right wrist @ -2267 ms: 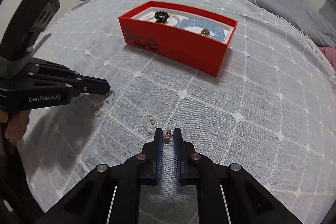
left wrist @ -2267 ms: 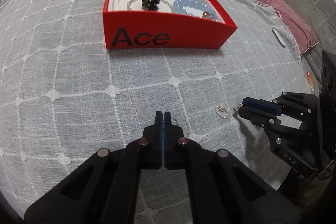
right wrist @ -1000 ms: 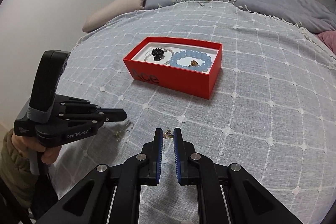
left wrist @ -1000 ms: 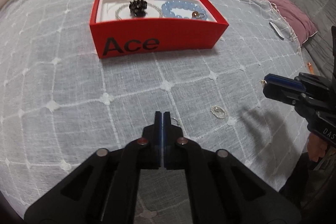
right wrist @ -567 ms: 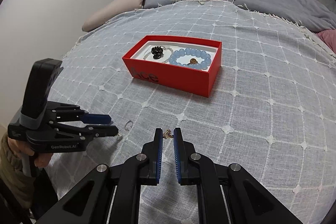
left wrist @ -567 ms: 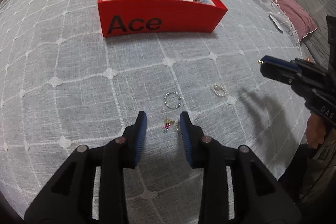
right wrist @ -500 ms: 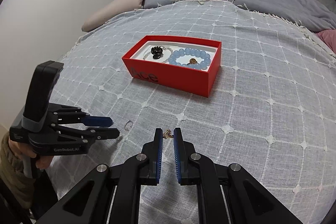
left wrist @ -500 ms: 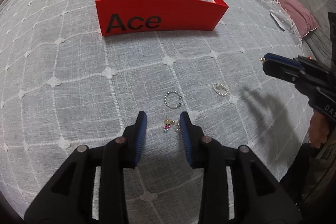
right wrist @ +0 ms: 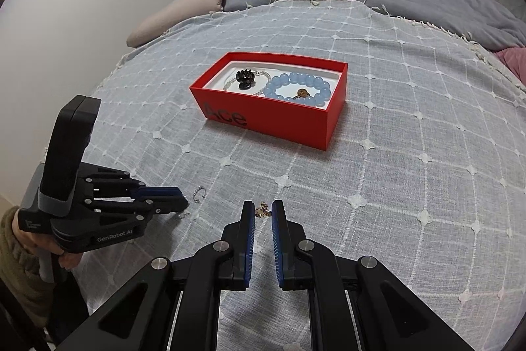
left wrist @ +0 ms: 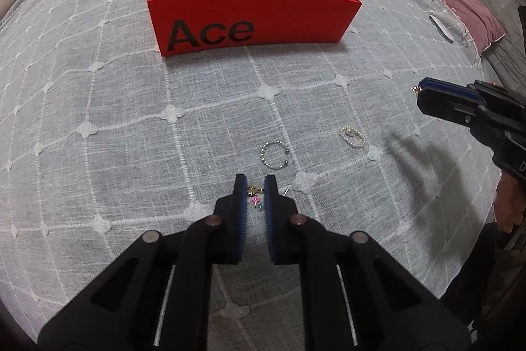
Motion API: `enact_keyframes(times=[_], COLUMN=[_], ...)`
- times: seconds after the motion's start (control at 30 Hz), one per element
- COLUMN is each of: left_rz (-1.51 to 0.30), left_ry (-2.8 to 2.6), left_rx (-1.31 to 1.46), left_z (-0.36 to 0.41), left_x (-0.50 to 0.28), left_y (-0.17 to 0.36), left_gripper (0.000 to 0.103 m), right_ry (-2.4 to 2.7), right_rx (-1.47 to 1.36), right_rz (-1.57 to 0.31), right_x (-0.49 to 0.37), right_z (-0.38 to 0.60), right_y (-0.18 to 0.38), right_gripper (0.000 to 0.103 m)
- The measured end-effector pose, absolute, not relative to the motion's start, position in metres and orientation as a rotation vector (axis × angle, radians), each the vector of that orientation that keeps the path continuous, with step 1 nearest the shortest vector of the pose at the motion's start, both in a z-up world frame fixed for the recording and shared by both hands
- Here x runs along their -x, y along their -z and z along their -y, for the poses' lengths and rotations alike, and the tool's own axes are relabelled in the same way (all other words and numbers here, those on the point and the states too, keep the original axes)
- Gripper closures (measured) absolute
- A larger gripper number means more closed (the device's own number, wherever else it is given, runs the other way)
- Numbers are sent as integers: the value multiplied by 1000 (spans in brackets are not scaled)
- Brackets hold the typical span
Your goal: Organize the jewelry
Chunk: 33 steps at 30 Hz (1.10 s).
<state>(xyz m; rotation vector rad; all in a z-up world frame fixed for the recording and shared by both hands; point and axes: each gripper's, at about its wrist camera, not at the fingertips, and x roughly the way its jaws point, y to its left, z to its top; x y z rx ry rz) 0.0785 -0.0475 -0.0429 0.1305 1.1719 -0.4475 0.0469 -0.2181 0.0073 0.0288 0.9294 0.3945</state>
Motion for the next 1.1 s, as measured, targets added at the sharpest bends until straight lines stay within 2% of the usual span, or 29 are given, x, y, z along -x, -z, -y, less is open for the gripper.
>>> enact_keyframes(times=[0.57,0.9,1.1], left_rz=[-1038,-978,-977], left_ry=[473,465,421], left_rx=[-12,53,64], left_z=[26,38,39], left_x=[-89,-152,-192], left_y=[-10,-41,-33], left_gripper=[91,91,91], right_ry=[-408,-433,-413], right_rx=[-67,-125,-135], right_rz=[-881,-844,-855], right_x=[-55,-104,-145], right_z=[223,219,217], right_y=[-28,-51,-46], right_gripper=[93,93,93])
